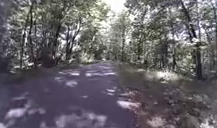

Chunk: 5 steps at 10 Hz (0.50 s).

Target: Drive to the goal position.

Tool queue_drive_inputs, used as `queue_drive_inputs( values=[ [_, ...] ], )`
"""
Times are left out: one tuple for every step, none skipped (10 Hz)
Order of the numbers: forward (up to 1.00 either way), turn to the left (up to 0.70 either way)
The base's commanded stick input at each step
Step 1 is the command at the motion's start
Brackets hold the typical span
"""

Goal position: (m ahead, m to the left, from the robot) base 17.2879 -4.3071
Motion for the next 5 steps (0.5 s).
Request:
queue_drive_inputs(
  values=[
    [0.45, 0.00],
    [0.45, 0.00],
    [0.45, 0.00],
    [0.45, 0.00],
    [0.45, 0.00]
  ],
)
